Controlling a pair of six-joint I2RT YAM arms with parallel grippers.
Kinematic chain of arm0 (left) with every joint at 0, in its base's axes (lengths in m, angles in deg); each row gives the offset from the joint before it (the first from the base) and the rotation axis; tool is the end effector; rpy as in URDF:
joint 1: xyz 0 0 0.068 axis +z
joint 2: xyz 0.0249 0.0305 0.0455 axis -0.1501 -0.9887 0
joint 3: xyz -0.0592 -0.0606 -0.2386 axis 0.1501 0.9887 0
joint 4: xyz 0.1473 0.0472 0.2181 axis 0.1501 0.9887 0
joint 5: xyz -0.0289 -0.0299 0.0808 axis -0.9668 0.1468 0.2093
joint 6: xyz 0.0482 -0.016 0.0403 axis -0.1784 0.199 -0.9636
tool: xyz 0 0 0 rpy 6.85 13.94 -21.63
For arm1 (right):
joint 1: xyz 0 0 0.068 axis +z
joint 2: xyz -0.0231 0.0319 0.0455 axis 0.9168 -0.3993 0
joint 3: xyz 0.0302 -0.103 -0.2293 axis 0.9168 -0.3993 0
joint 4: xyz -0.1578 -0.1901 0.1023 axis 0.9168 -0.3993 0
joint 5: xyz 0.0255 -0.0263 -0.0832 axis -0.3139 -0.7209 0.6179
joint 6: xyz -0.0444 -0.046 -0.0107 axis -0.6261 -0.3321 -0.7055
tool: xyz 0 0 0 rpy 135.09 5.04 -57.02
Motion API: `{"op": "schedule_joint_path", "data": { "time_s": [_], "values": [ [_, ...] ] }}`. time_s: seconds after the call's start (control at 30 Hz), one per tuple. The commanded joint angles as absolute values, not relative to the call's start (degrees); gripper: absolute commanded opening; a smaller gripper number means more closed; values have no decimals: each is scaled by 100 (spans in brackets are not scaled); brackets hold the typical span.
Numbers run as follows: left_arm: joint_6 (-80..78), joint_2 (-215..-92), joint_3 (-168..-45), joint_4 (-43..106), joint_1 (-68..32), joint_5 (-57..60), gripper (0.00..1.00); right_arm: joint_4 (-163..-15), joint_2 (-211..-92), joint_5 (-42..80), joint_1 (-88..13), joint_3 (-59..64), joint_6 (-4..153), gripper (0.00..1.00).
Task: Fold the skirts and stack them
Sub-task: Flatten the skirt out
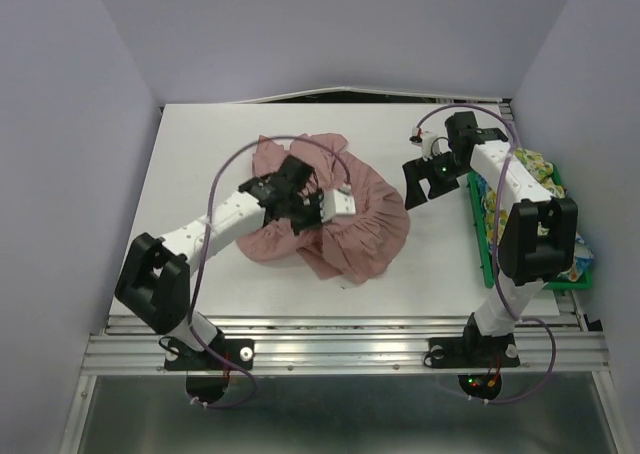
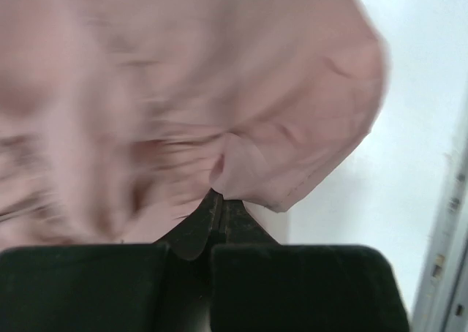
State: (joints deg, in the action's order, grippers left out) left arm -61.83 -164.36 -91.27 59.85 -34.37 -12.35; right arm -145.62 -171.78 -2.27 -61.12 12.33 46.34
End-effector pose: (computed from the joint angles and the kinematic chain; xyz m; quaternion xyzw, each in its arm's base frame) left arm 0.2221 -0.2333 0.1884 0.7136 0.6085 -0.1674 0.3042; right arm 0.3572 0.0576 0.2262 -0.2572 0.9245 0.2210 0.1740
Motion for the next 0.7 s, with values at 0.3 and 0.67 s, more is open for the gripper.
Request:
{"op": "schedule_joint_path", "data": {
  "time_s": [0.3, 0.67],
  "values": [
    [-4648, -19691, -13511, 6602, -624, -1852, 0, -14659, -17431, -351, -6075, 1796, 4574, 100],
    [-4101, -20171, -13505, 6673, -280, -1456, 30, -14361, -17124, -641, -5287, 1366, 4398, 79]
  ]
}}
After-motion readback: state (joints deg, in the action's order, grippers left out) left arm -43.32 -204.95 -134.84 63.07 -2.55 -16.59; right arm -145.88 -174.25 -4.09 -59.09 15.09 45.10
